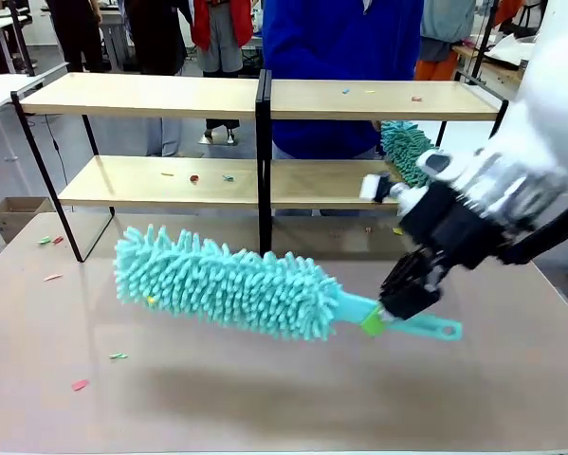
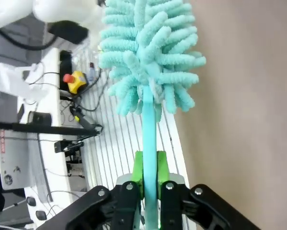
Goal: Clean the shelves.
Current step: Clean a randomly selected level of the Shelf with the Duster.
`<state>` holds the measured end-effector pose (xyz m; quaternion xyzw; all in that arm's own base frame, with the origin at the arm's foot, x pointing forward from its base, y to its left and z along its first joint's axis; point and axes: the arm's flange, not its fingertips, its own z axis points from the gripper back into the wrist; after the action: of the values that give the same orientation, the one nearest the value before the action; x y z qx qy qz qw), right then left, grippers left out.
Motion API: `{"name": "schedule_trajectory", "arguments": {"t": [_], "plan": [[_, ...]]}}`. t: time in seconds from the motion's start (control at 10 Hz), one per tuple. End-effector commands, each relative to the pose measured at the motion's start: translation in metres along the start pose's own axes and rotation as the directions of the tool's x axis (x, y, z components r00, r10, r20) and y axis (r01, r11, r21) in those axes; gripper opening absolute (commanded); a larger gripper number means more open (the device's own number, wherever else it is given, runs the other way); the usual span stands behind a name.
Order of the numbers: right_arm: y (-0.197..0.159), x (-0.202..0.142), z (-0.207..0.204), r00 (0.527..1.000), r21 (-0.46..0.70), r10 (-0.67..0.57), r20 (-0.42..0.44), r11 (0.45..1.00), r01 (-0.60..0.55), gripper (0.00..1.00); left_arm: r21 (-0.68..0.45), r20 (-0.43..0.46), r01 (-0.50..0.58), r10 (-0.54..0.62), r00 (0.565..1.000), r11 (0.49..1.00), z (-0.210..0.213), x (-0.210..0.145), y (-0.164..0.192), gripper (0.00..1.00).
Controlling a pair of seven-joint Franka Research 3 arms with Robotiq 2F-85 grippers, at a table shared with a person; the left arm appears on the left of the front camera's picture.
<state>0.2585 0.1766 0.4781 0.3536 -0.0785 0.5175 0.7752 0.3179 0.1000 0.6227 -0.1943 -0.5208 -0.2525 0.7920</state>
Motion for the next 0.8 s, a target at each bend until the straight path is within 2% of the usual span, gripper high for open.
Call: {"name": "schedule_trajectory", "arguments": {"t": [0.0,0.5,0.7], "plan": [[0.022,-0.024,0.027,0.998,0.048,0.060,0.011,0.997,-0.060,0.12,0.010,-0.015,-0.008,0.008,1.000,1.000,0.001,0.000,-0.001,1.00],[0.012,-0.021,0.022,0.996,0.076,0.092,-0.013,0.993,-0.091,0.12,0.010,-0.015,-0.008,0.008,1.000,1.000,0.001,0.000,-0.001,1.00],[0.016,-0.032,0.057,0.992,0.008,0.103,0.077,0.995,-0.104,0.12,0.010,-0.015,-0.008,0.008,1.000,1.000,0.001,0.000,-0.001,1.00]]}}
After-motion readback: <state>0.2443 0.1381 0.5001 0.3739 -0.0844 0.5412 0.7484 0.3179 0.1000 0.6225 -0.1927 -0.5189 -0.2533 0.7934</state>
